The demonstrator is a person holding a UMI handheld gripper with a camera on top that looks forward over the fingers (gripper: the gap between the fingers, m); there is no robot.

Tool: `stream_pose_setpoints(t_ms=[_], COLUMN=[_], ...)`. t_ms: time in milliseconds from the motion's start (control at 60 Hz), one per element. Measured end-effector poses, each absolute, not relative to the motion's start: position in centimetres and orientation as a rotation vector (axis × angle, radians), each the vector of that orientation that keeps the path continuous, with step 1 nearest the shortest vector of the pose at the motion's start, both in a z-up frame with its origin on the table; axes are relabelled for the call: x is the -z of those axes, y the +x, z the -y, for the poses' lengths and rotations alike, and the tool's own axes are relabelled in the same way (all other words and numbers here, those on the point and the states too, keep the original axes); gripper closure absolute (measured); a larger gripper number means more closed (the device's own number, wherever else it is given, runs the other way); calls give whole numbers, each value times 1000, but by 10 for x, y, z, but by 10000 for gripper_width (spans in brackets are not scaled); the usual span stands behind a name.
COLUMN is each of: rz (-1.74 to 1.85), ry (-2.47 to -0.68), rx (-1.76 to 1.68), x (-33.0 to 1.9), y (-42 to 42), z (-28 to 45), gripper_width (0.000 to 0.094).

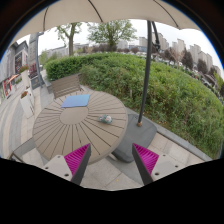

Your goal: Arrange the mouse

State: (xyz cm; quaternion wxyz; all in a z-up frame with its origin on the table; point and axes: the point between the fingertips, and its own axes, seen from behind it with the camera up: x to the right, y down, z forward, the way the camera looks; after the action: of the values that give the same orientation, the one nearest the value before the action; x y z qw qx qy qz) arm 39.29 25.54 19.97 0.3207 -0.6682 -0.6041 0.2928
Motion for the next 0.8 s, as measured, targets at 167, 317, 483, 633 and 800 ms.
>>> stream_pose_setpoints(t_ms=[167,317,483,633,800], rz=[1615,1613,1601,1599,1593], ry=[-1746,-1715,-1702,-1693,-1702], rx=[-778,-791,-806,-785,-786], x=[-169,-147,-110,-72,-32], y=[361,314,255,201,142], z=[-256,-255,-256,-267,-267], gripper_width=[86,86,86,86,85])
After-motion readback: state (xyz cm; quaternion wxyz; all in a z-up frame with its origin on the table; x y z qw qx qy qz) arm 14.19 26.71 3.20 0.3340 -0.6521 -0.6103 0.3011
